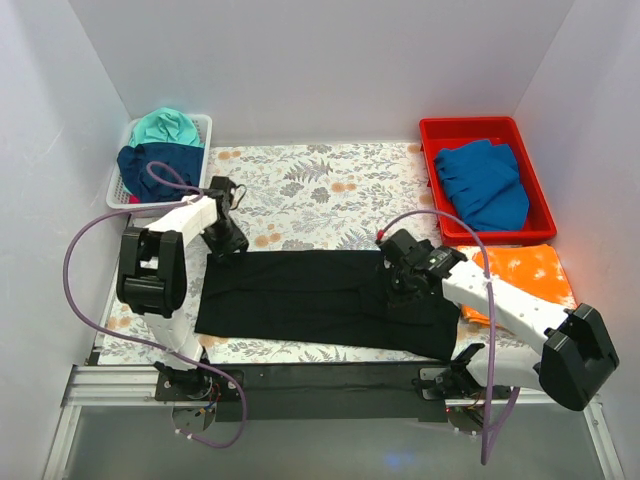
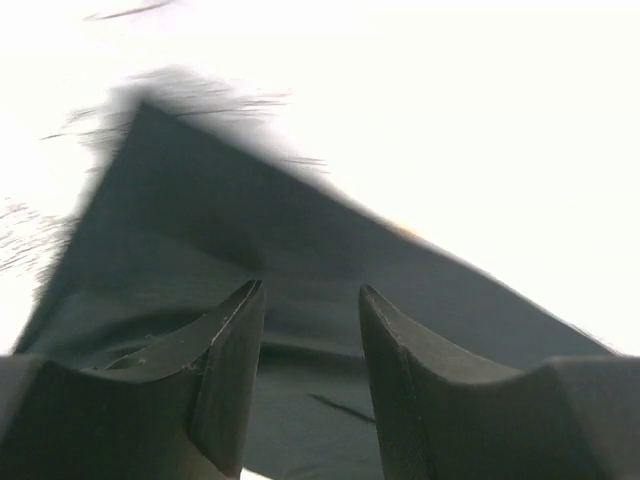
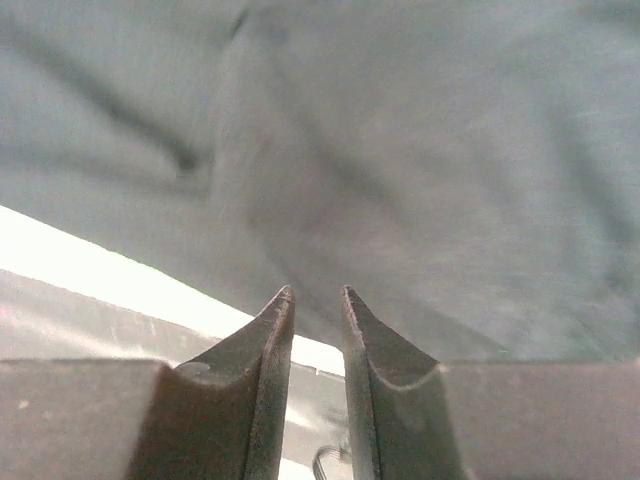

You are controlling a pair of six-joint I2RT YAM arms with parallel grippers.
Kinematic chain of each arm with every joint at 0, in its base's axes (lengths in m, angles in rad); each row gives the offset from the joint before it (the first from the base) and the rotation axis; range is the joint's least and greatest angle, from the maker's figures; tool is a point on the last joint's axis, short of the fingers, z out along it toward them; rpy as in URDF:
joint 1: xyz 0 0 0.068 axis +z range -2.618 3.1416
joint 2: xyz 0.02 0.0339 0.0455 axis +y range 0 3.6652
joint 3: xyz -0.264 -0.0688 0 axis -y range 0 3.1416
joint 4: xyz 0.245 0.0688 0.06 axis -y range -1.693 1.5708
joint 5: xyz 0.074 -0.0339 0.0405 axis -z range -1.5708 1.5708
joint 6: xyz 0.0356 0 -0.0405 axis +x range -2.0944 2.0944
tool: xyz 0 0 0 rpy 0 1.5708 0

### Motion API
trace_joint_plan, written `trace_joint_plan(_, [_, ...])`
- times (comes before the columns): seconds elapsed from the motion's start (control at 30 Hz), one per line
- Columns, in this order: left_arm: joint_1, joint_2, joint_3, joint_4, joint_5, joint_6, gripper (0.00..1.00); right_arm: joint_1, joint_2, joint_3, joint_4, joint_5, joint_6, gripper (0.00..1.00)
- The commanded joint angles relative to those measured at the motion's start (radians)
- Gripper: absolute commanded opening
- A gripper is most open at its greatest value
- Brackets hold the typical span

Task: Fold and stack the t-shirts
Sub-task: Fold the tshirt

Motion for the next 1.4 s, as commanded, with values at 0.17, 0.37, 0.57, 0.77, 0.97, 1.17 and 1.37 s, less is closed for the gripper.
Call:
trace_joint_plan(0.17, [-0.375, 0.04, 0.224, 0.12, 0.046, 0.185, 0.43, -0.207, 0.007, 0.103, -0.074, 0.245, 0.173, 0.34])
trace_joint_plan(0.37, [-0.591, 0.192, 0.429, 0.125, 0.085, 0.3, 0.43, -0.336, 0.04, 0.16, -0.071, 0.242, 0.148, 0.34])
trace_joint_plan(0.57, [-0.71, 0.262, 0.466, 0.211, 0.222, 0.388, 0.43, -0.465, 0.037, 0.166, -0.071, 0.176, 0.111, 0.34])
trace_joint_plan(0.77, [-0.793, 0.294, 0.468, 0.295, 0.244, 0.467, 0.44, -0.56, 0.019, 0.131, -0.065, 0.11, 0.07, 0.34])
trace_joint_plan(0.97, [-0.839, 0.331, 0.489, 0.314, 0.265, 0.512, 0.44, -0.612, -0.003, 0.108, -0.062, 0.073, 0.049, 0.34])
trace_joint_plan(1.17, [-0.84, 0.508, 0.583, 0.187, 0.108, 0.494, 0.43, -0.623, -0.013, 0.106, -0.063, 0.061, 0.042, 0.34])
trace_joint_plan(1.37, [-0.752, 0.708, 0.757, 0.007, -0.075, 0.374, 0.43, -0.628, -0.01, 0.113, -0.06, 0.033, 0.039, 0.33])
